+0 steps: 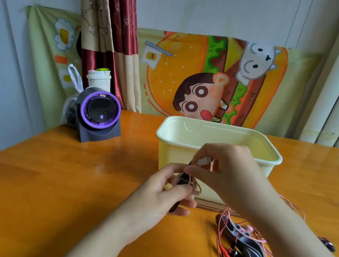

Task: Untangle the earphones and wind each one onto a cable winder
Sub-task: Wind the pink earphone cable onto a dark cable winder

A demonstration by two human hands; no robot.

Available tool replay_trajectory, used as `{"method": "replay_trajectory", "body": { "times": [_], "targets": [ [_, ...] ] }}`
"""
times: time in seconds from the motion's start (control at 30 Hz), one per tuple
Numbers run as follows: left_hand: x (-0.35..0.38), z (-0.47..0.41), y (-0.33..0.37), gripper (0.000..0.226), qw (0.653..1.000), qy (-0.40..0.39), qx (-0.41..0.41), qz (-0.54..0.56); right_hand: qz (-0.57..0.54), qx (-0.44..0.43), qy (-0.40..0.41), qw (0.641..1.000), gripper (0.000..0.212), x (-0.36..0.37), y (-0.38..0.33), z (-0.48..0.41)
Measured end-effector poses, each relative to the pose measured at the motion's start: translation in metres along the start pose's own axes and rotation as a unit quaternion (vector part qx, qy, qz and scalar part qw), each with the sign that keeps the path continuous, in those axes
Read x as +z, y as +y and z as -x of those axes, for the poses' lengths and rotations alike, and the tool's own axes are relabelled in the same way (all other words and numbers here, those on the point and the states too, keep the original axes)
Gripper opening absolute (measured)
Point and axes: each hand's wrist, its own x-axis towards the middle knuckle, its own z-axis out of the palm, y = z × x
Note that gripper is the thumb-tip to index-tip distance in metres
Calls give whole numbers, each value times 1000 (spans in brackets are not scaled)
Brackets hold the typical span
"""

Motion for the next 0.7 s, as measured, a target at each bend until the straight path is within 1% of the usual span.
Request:
{"method": "replay_trajectory", "body": {
  "times": [0.07,0.2,0.27,0.33,0.43,0.5,0.6,0.7],
  "targets": [
    [1,0,-1,13,1000,-4,-1,-24,-5,1,-4,1000,11,1,0,0],
    [1,0,-1,19,995,5,24,-97,-16,12,-8,1000,12,4,-1,0],
    [0,0,-1,24,993,15,28,-114,-29,18,-5,999,12,3,-1,0],
    [-1,0,1,27,994,21,25,-103,-45,24,-5,999,11,1,0,-1],
    [-3,0,5,28,999,36,8,-28,-82,39,-6,996,9,-4,1,-2],
    [-6,0,6,29,999,38,3,2,-108,48,-9,993,8,-7,1,-2],
    [-10,1,6,31,1000,27,8,0,-128,55,-18,990,7,-11,1,-2],
    [-8,3,9,31,999,4,22,-25,-86,62,-8,994,6,-11,2,-2]
  ]
}}
